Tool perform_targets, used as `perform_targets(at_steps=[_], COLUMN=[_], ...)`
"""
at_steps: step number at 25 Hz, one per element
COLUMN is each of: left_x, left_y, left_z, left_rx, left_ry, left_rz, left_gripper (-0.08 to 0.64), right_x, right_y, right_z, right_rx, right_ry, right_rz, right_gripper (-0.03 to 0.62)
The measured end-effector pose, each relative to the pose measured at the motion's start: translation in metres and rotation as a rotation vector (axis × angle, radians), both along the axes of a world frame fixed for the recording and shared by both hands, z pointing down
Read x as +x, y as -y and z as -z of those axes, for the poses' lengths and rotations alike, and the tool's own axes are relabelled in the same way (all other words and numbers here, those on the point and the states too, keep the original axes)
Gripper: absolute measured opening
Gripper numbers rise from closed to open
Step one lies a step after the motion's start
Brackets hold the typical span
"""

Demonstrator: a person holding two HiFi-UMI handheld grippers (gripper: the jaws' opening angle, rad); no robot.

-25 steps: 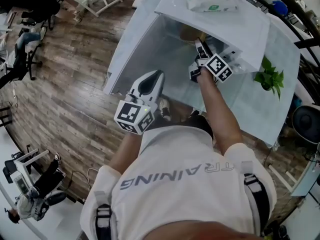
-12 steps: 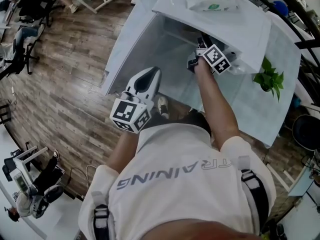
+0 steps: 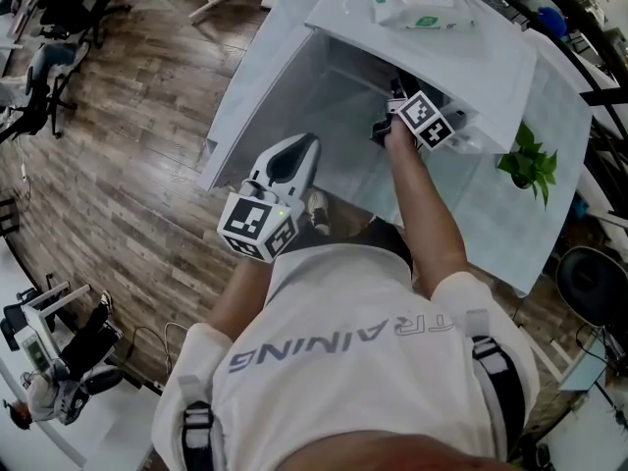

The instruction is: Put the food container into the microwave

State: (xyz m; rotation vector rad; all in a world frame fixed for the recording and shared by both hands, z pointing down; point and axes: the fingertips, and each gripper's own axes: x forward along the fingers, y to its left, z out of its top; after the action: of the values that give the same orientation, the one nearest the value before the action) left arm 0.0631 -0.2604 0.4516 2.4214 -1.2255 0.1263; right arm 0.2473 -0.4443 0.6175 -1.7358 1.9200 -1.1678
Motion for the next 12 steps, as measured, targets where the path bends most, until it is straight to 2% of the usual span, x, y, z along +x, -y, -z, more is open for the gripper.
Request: perform_targets(at_steps=[5, 12], left_x=[0.001, 0.003], left_y=[0.001, 0.000], left_z=[0.000, -0.002], left_rx=[-0.001, -0.007], left_ry=[-0.003, -0.015], left_rz=[-0.010, -0.028], left_gripper=[0.049, 0.049], right_x=[-0.005, -0.026], right_y=[-0.004, -0.011], right_z=[-0.002, -0.015], right_rx=[-0.007, -0.052], right_ry=[-0.067, -0.282], right_rz=[0.063, 0.252], right_gripper=[0.301, 0.313])
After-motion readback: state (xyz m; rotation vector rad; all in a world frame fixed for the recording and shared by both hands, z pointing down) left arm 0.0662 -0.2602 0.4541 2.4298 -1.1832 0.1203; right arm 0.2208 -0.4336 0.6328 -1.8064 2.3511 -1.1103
